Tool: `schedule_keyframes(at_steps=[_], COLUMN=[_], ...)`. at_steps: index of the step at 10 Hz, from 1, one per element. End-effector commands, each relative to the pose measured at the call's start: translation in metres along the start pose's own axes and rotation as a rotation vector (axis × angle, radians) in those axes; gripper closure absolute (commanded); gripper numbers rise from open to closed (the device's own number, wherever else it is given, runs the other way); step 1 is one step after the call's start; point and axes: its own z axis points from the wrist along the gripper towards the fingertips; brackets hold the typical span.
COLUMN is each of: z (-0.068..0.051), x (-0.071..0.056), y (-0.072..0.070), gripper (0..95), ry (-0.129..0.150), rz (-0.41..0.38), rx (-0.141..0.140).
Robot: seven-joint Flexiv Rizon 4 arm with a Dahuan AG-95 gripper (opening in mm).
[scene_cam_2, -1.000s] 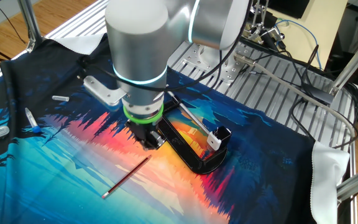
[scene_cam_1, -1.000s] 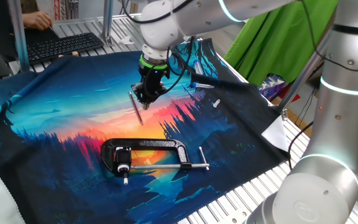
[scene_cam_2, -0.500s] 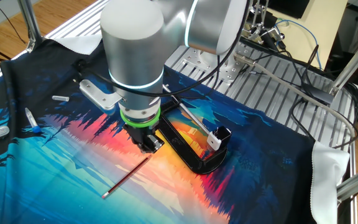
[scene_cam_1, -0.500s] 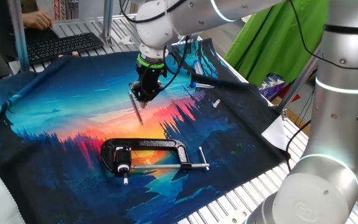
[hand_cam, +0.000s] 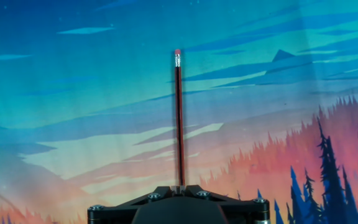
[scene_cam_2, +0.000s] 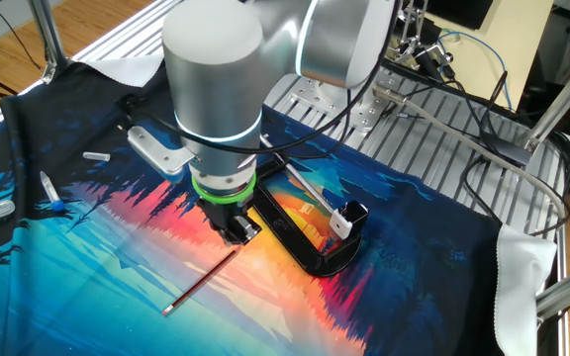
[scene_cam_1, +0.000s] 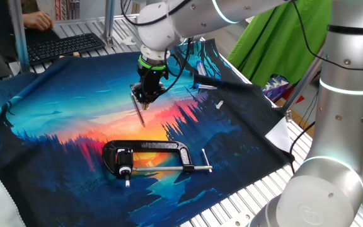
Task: Insert the pencil into the pencil sharpener
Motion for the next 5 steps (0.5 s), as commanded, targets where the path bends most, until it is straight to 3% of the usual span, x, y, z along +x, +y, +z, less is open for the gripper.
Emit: schedule_keyframes(at_steps=[1,5], z=[0.0003,0.0003], x=[0.0,0.0], y=[0.0,0.0], gripper=[95.0,95.0], ry=[0.0,0.004], rz=[0.007,0.011], rx=[-0.002,-0.006])
